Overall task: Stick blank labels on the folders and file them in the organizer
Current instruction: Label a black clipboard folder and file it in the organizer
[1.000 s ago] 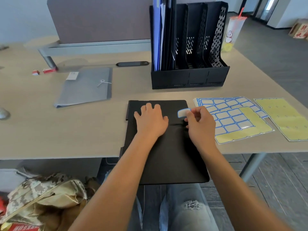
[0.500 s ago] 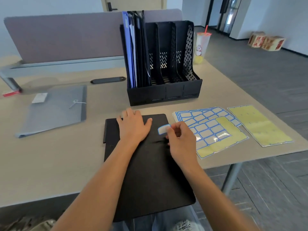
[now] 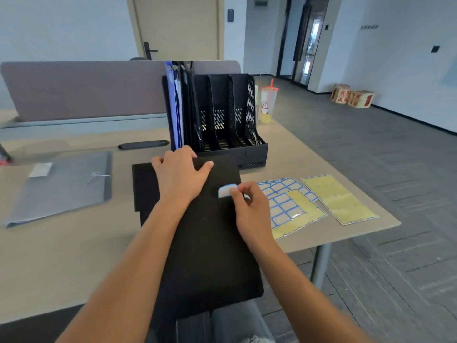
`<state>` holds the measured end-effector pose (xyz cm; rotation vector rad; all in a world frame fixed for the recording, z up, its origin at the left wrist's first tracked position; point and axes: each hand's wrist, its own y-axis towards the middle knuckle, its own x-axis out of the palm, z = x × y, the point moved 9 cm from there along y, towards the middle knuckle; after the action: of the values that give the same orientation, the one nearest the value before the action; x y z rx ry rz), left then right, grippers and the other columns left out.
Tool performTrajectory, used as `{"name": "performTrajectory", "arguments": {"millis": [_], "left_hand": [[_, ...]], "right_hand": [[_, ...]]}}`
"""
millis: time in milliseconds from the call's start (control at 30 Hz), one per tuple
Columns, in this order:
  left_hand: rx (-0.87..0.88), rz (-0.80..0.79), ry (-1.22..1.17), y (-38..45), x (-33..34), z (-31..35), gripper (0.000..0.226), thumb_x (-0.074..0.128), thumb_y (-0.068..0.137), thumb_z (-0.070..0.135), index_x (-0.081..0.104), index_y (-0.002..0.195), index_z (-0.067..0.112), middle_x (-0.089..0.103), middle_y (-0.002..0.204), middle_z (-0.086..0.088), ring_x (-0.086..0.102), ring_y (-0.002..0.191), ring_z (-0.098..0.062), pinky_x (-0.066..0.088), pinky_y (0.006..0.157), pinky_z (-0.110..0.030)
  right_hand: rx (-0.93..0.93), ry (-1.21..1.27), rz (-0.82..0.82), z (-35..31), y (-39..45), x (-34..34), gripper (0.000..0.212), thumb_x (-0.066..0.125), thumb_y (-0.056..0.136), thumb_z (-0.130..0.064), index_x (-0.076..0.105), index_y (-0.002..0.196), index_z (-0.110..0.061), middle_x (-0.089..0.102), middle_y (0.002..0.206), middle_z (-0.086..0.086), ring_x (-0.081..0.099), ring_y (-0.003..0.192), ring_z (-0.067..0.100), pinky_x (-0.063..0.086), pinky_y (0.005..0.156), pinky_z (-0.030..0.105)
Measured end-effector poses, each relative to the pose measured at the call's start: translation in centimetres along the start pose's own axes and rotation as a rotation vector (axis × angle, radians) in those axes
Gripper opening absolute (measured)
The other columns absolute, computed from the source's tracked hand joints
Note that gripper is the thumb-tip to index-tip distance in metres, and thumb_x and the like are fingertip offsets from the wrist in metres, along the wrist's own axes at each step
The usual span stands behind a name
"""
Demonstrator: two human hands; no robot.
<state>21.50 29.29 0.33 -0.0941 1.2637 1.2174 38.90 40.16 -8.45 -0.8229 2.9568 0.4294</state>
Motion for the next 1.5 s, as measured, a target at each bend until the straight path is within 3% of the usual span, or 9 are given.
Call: {"name": "performTrajectory", "arguments": {"millis": [233, 533, 867, 967, 1067, 1167, 1300, 1367, 1500], "left_hand": [[0.085, 0.201, -0.074, 0.3, -8.7, 4.6, 0.033, 0.063, 0.087, 0.059, 0.060, 0.095, 0.028, 0.057, 0.086, 0.014, 0.056, 0.090, -0.016, 0.031, 0.095, -0.041], [0.181, 0.392, -0.106, -0.3, -18.4, 7.8, 0.026, 0.062, 0.089, 0.056, 0.059, 0.094, 0.031, 0.062, 0.091, 0.013, 0.054, 0.090, -0.015, 0.029, 0.092, -0.039], [0.250, 0.254, -0.101, -2.1, -16.4, 7.9, 0.014, 0.063, 0.095, 0.039, 0.063, 0.106, 0.031, 0.065, 0.100, 0.012, 0.058, 0.094, -0.012, 0.029, 0.097, -0.033], [0.340, 0.162, -0.135, -1.8, -16.1, 9.0, 0.024, 0.062, 0.097, 0.026, 0.063, 0.120, 0.032, 0.067, 0.104, 0.010, 0.061, 0.094, -0.013, 0.041, 0.098, -0.033], [0.412, 0.091, -0.113, -1.9, -15.9, 10.0, 0.029, 0.058, 0.099, 0.018, 0.064, 0.125, 0.030, 0.065, 0.105, 0.007, 0.056, 0.089, -0.012, 0.047, 0.095, -0.038], [0.423, 0.103, -0.121, -2.3, -16.1, 10.0, 0.028, 0.057, 0.099, 0.014, 0.066, 0.124, 0.025, 0.065, 0.106, 0.005, 0.053, 0.086, -0.011, 0.048, 0.093, -0.038], [0.440, 0.126, -0.149, -3.2, -16.2, 10.4, 0.024, 0.057, 0.098, 0.012, 0.067, 0.119, 0.019, 0.068, 0.113, 0.005, 0.059, 0.102, -0.014, 0.042, 0.092, -0.029], [0.427, 0.145, -0.155, -3.5, -16.4, 10.4, 0.022, 0.057, 0.098, 0.012, 0.067, 0.117, 0.019, 0.069, 0.113, 0.006, 0.060, 0.101, -0.015, 0.039, 0.088, -0.025], [0.422, 0.156, -0.115, -3.6, -16.5, 10.7, 0.025, 0.057, 0.097, 0.013, 0.066, 0.118, 0.024, 0.070, 0.107, 0.008, 0.063, 0.095, -0.017, 0.048, 0.086, -0.033]], "right_hand": [[-0.177, 0.138, 0.032, -7.2, -0.5, -1.9, 0.011, 0.064, 0.104, -0.023, 0.064, 0.095, -0.017, 0.063, 0.082, -0.017, 0.054, 0.072, -0.002, 0.042, 0.069, 0.013], [-0.373, 0.239, 0.026, -15.4, -0.3, -2.5, 0.010, 0.064, 0.103, -0.014, 0.063, 0.093, -0.016, 0.062, 0.085, -0.012, 0.056, 0.080, 0.004, 0.045, 0.080, 0.016], [-0.301, 0.266, 0.011, -12.1, -1.3, -1.9, 0.006, 0.064, 0.104, -0.015, 0.064, 0.100, -0.011, 0.068, 0.094, 0.000, 0.063, 0.090, 0.011, 0.048, 0.084, 0.017], [-0.298, 0.257, 0.011, -12.6, -0.7, -2.3, 0.006, 0.064, 0.105, -0.018, 0.064, 0.099, -0.016, 0.069, 0.096, 0.003, 0.065, 0.093, 0.015, 0.048, 0.084, 0.016], [-0.307, 0.247, 0.036, -13.4, -0.5, -3.1, 0.006, 0.065, 0.104, -0.016, 0.064, 0.098, -0.013, 0.068, 0.092, -0.001, 0.063, 0.087, 0.009, 0.047, 0.081, 0.014], [-0.292, 0.248, 0.112, -13.9, -1.0, -4.6, 0.006, 0.065, 0.103, -0.014, 0.066, 0.098, -0.010, 0.073, 0.097, -0.004, 0.065, 0.085, 0.000, 0.047, 0.079, 0.010], [-0.316, 0.242, 0.171, -14.9, -1.8, -6.2, 0.007, 0.064, 0.103, -0.011, 0.066, 0.097, -0.007, 0.076, 0.104, -0.001, 0.069, 0.092, 0.002, 0.048, 0.080, 0.009], [-0.324, 0.242, 0.160, -15.6, -2.0, -6.5, 0.008, 0.063, 0.104, -0.012, 0.066, 0.098, -0.008, 0.076, 0.101, -0.002, 0.069, 0.091, 0.002, 0.048, 0.080, 0.010], [-0.384, 0.195, 0.099, -17.0, -2.5, -5.7, 0.009, 0.060, 0.106, -0.017, 0.062, 0.097, -0.014, 0.070, 0.086, -0.007, 0.059, 0.074, 0.004, 0.046, 0.071, 0.017]]}}
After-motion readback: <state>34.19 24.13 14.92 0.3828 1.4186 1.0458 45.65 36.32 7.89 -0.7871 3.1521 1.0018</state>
